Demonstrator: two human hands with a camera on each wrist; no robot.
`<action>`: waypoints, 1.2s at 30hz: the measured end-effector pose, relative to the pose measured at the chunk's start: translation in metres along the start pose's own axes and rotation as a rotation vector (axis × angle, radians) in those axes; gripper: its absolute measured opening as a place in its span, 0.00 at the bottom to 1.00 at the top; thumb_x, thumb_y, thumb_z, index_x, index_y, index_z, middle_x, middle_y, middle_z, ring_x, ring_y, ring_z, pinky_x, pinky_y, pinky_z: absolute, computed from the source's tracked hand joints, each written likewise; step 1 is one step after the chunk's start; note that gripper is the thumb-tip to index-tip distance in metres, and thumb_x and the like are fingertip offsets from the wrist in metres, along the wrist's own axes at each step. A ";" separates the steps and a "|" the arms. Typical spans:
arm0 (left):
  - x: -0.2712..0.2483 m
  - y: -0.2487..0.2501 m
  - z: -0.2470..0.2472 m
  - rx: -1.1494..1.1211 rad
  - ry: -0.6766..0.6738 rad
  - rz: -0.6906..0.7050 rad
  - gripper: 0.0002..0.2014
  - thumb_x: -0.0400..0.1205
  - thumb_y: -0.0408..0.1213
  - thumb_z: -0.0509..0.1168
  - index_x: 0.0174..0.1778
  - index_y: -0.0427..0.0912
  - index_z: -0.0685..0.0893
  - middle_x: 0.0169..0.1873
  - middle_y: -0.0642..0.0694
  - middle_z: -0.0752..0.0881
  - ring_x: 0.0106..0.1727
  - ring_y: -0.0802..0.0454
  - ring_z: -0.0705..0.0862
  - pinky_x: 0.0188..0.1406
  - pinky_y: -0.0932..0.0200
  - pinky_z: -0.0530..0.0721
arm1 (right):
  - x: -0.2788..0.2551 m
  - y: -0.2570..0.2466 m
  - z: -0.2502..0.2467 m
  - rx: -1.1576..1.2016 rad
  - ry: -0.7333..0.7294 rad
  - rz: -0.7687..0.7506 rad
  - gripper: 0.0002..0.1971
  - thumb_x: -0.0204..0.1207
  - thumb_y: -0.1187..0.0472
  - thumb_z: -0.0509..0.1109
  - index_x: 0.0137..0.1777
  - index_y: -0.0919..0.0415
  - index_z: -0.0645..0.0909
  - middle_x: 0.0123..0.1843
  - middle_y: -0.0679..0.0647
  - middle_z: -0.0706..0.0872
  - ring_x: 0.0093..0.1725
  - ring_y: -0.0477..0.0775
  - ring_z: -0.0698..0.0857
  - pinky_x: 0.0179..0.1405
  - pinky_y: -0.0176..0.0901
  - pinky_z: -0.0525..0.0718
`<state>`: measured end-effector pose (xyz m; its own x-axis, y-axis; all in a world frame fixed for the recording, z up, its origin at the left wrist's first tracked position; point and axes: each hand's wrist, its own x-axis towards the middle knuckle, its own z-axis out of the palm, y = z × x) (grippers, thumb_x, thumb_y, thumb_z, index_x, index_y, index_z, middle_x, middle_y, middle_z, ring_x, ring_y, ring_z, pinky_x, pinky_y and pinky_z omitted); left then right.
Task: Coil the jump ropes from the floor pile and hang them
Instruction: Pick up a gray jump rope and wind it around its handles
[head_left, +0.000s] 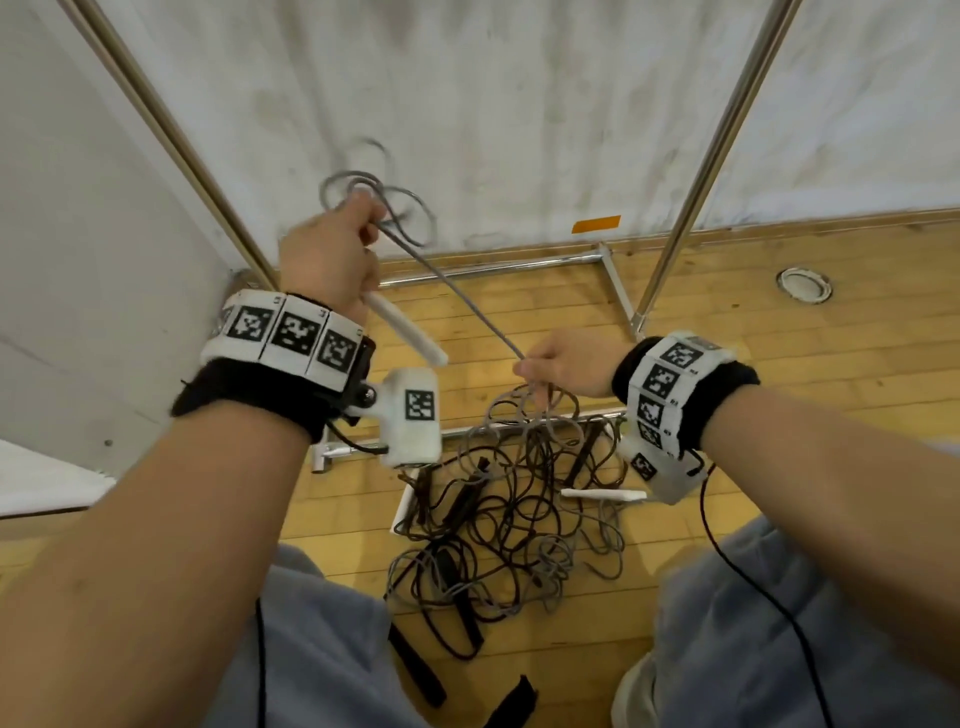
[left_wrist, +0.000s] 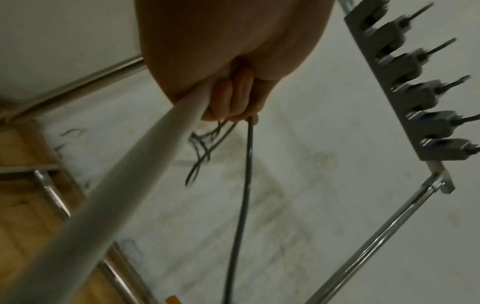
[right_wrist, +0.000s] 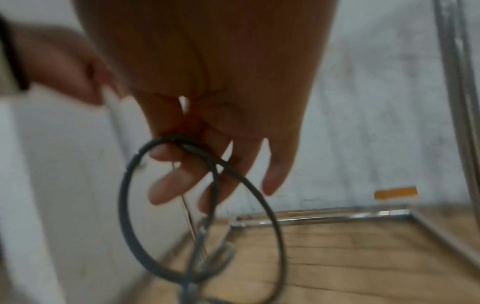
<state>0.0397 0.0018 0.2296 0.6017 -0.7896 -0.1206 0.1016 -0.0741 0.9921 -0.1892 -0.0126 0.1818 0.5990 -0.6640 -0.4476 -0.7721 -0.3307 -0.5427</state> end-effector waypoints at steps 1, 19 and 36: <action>0.003 -0.002 -0.004 -0.028 0.030 -0.022 0.15 0.81 0.45 0.65 0.28 0.48 0.84 0.22 0.56 0.82 0.15 0.58 0.67 0.16 0.63 0.63 | 0.000 0.000 -0.003 0.037 0.025 -0.009 0.23 0.84 0.48 0.58 0.28 0.51 0.82 0.41 0.47 0.88 0.42 0.46 0.82 0.43 0.41 0.71; 0.005 -0.009 -0.007 0.412 -0.007 0.061 0.07 0.82 0.36 0.61 0.48 0.45 0.85 0.37 0.45 0.82 0.30 0.45 0.76 0.25 0.60 0.73 | 0.001 0.002 -0.012 -0.147 0.032 0.074 0.11 0.81 0.55 0.64 0.46 0.59 0.84 0.40 0.50 0.86 0.42 0.51 0.84 0.38 0.40 0.78; -0.028 -0.004 0.017 0.248 -0.058 0.037 0.10 0.80 0.40 0.67 0.33 0.46 0.84 0.22 0.53 0.79 0.22 0.53 0.73 0.23 0.61 0.69 | 0.004 -0.018 -0.012 0.054 0.204 -0.012 0.08 0.78 0.57 0.67 0.42 0.57 0.87 0.43 0.55 0.89 0.39 0.50 0.82 0.37 0.42 0.78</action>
<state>0.0087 0.0139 0.2296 0.5542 -0.8277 -0.0885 -0.1212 -0.1854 0.9752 -0.1752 -0.0172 0.1988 0.5487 -0.7840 -0.2904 -0.7492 -0.3070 -0.5869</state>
